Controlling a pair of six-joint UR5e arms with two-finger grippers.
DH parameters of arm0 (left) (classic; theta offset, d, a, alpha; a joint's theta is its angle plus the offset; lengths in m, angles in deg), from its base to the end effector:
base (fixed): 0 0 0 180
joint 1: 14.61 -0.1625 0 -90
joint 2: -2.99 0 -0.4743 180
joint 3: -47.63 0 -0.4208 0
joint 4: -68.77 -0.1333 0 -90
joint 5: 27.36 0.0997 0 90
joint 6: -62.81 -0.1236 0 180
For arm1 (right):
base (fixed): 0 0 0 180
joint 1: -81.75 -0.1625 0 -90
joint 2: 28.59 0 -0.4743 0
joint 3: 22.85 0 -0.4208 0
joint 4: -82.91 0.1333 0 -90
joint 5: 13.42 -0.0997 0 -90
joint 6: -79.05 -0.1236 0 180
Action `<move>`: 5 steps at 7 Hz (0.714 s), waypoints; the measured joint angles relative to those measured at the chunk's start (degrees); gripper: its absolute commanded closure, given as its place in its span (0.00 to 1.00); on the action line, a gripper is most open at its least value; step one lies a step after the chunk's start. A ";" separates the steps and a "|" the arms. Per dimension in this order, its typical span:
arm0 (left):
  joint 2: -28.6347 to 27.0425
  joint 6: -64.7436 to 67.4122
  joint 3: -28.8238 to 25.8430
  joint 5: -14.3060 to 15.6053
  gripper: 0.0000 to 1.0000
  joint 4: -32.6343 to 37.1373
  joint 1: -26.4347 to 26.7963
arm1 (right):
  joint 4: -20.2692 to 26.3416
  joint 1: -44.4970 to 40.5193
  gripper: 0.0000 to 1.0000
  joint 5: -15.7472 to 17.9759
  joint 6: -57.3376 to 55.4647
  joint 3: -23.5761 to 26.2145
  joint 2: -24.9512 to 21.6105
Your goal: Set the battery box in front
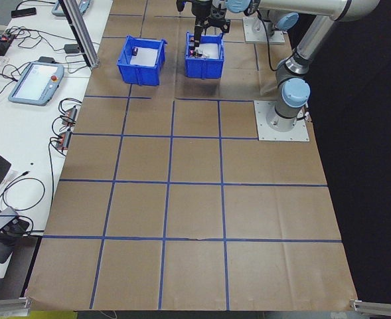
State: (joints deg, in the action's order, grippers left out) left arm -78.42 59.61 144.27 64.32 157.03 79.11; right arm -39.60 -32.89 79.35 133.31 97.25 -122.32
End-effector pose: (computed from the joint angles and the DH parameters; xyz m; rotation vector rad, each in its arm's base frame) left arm -0.1591 -0.4478 0.5289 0.1863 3.1054 -0.1004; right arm 0.3069 -0.3637 0.3368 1.9440 -2.3687 0.1400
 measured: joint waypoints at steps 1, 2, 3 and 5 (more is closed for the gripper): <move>-0.02 0.03 -0.02 -0.02 0.01 0.04 0.03 | 0.05 2.88 0.00 0.05 -1.76 -1.35 -0.23; -0.05 0.03 -0.04 0.00 0.01 0.06 0.04 | 0.67 6.22 0.00 0.07 -4.14 -2.65 -0.55; -0.06 0.03 -0.03 0.04 0.01 0.07 0.01 | 2.37 9.68 0.00 0.04 -7.72 -4.04 -0.93; -0.06 0.00 -0.02 0.07 0.01 0.07 0.01 | 8.18 16.28 0.00 0.04 -19.08 -8.25 -1.16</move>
State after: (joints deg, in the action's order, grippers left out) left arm -78.48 59.61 144.25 64.39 157.10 79.12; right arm -31.43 -16.61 79.40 114.23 89.00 -123.49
